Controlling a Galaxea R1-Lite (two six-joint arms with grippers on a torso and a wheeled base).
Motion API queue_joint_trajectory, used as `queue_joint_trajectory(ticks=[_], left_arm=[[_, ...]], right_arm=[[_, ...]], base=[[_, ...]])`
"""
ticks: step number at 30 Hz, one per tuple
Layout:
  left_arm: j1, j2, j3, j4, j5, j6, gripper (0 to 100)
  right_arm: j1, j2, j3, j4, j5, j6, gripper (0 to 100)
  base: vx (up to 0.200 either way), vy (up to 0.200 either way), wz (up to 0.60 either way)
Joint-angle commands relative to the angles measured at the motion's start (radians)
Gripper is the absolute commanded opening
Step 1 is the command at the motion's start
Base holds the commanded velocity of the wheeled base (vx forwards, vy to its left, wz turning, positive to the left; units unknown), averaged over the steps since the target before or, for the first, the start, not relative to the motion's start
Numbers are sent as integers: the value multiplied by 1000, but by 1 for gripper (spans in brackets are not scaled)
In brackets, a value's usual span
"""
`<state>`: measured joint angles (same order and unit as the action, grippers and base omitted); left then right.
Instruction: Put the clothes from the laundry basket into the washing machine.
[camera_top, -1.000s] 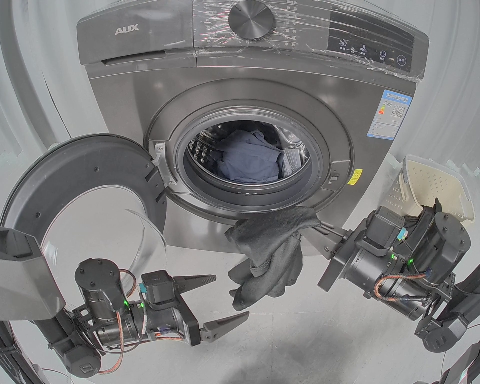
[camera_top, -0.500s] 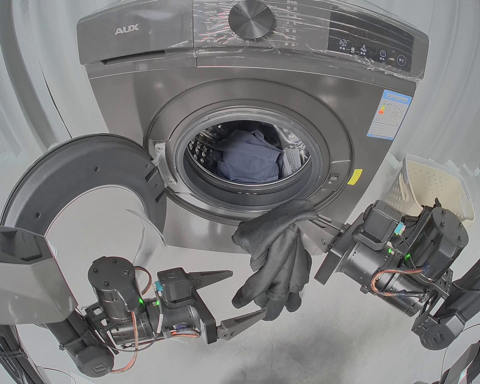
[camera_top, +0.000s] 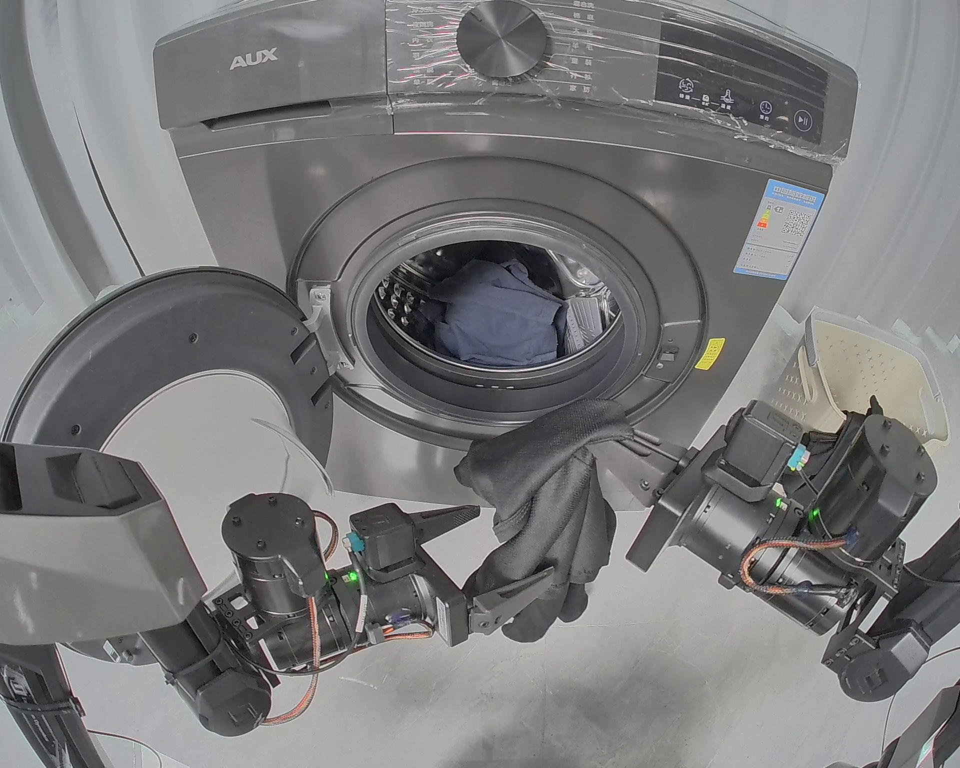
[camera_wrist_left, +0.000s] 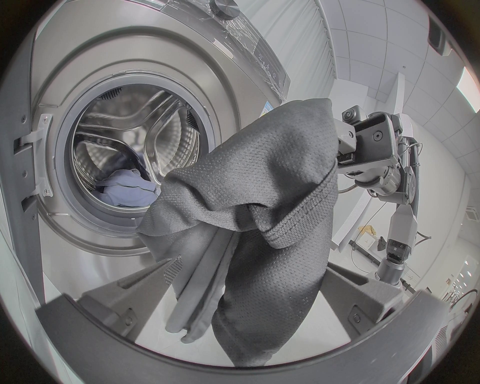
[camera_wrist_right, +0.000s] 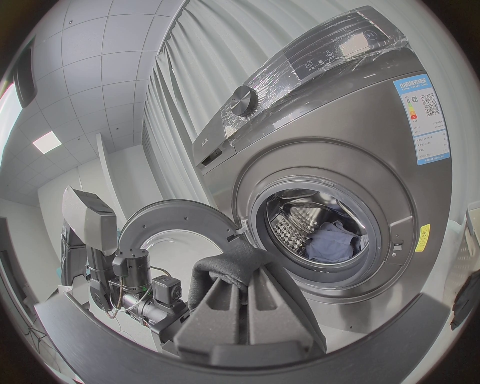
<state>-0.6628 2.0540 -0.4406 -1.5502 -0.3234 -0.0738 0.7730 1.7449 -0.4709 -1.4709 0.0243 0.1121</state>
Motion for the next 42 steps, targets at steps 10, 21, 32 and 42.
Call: queue_joint_trajectory(ticks=[10,21,32,42], left_arm=[[-5,6,-15,-2,1,-3,0],[-23,-31,16,-4,1,5,0],[2,-229,114,-1,-16,20,0],[63,-321,37,1,-40,8,0]], right_arm=[[2,4,0,0,0,0,0],[2,10,9,0,0,0,0],[8,36,32,-5,-15,23,0],[-3,51,163,15,-27,29,100]], base=[[0,0,0],[0,0,0],[0,0,0],[0,0,0]])
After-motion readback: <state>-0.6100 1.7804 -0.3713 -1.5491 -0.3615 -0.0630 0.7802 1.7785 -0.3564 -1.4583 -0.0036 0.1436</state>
